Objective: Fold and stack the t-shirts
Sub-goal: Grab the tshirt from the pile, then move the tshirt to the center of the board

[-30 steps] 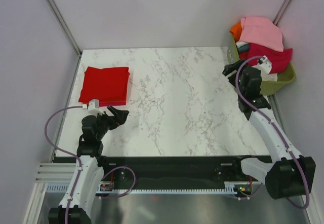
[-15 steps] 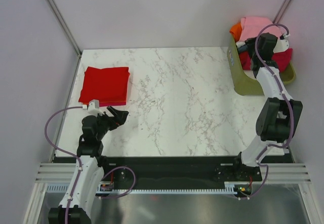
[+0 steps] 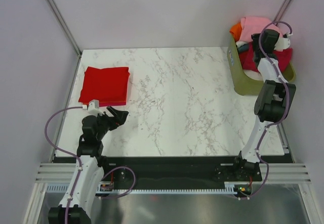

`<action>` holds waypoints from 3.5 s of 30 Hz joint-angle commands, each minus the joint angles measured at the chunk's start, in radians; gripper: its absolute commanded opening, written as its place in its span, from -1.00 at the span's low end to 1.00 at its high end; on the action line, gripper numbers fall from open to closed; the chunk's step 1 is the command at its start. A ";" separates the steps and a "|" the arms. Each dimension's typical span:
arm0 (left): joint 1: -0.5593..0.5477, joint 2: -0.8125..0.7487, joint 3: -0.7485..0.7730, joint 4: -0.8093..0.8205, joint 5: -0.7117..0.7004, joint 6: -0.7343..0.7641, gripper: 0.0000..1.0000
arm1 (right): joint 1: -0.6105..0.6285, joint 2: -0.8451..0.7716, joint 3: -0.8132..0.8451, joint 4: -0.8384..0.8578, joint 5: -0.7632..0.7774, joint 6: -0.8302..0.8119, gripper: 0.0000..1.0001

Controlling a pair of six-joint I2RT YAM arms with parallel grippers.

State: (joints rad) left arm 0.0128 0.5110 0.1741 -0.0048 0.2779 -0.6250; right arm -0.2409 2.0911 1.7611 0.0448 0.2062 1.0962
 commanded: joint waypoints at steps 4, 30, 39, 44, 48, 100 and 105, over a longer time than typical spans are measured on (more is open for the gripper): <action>-0.001 0.026 0.005 0.035 -0.006 -0.025 0.83 | -0.021 0.063 0.127 0.058 0.021 0.013 0.21; -0.001 0.075 0.011 0.062 -0.008 -0.019 0.82 | -0.048 -0.034 0.058 0.078 0.076 0.024 0.41; -0.002 0.075 0.011 0.063 -0.011 -0.019 0.82 | -0.058 0.007 0.040 0.064 0.042 0.112 0.34; -0.002 0.073 0.010 0.062 -0.013 -0.021 0.82 | -0.063 0.020 0.020 0.064 0.035 0.143 -0.07; -0.001 0.077 0.010 0.063 -0.013 -0.019 0.82 | -0.064 0.034 0.049 0.064 0.018 0.126 -0.88; -0.117 0.161 0.056 0.120 0.095 -0.024 0.81 | 0.610 -0.995 -0.990 -0.232 -0.348 -0.578 0.31; -0.226 0.305 0.129 0.138 0.034 -0.048 0.71 | 0.811 -0.753 -0.855 -0.224 -0.249 -0.599 0.18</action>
State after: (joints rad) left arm -0.1638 0.7670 0.2321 0.0673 0.3408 -0.6365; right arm 0.5049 1.2442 0.8200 -0.1875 -0.1459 0.5510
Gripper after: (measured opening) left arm 0.859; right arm 0.599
